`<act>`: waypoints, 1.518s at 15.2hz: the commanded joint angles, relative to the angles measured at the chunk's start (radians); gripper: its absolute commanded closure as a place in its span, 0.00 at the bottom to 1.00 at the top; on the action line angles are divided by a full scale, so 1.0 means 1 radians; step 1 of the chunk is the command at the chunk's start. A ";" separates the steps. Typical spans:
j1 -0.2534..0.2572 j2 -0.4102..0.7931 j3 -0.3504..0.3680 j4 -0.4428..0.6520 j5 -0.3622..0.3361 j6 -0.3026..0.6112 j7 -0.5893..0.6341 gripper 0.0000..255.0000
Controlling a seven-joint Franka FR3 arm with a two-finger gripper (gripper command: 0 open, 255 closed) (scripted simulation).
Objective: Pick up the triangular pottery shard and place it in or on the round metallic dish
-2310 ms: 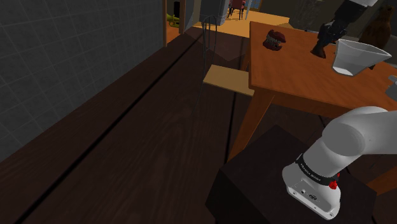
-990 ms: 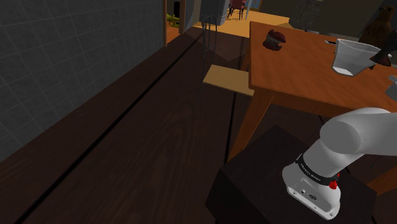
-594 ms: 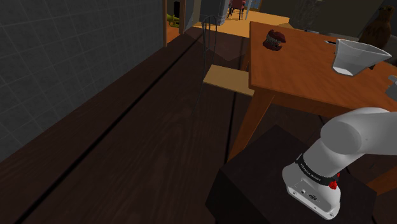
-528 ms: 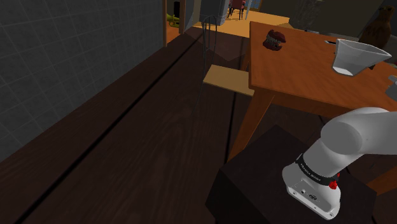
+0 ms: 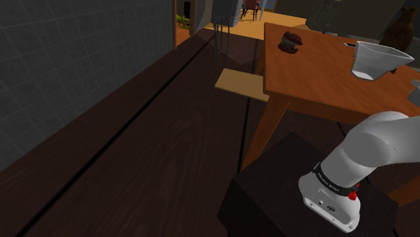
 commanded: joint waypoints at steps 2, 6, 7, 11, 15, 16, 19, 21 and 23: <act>0.076 0.020 -0.101 0.103 -0.021 -0.020 -0.066 1.00; 0.048 -0.007 -0.096 0.032 -0.037 0.026 -0.056 1.00; 0.042 -0.013 -0.096 0.015 -0.041 0.037 -0.054 1.00; 0.021 -0.035 -0.099 -0.049 -0.058 0.082 -0.046 1.00; 0.004 -0.056 -0.108 -0.108 -0.075 0.126 -0.039 1.00; -0.002 -0.063 -0.112 -0.130 -0.082 0.142 -0.037 1.00; -0.002 -0.063 -0.112 -0.130 -0.082 0.142 -0.037 1.00; -0.002 -0.063 -0.112 -0.130 -0.082 0.142 -0.037 1.00; -0.002 -0.063 -0.112 -0.130 -0.082 0.142 -0.037 1.00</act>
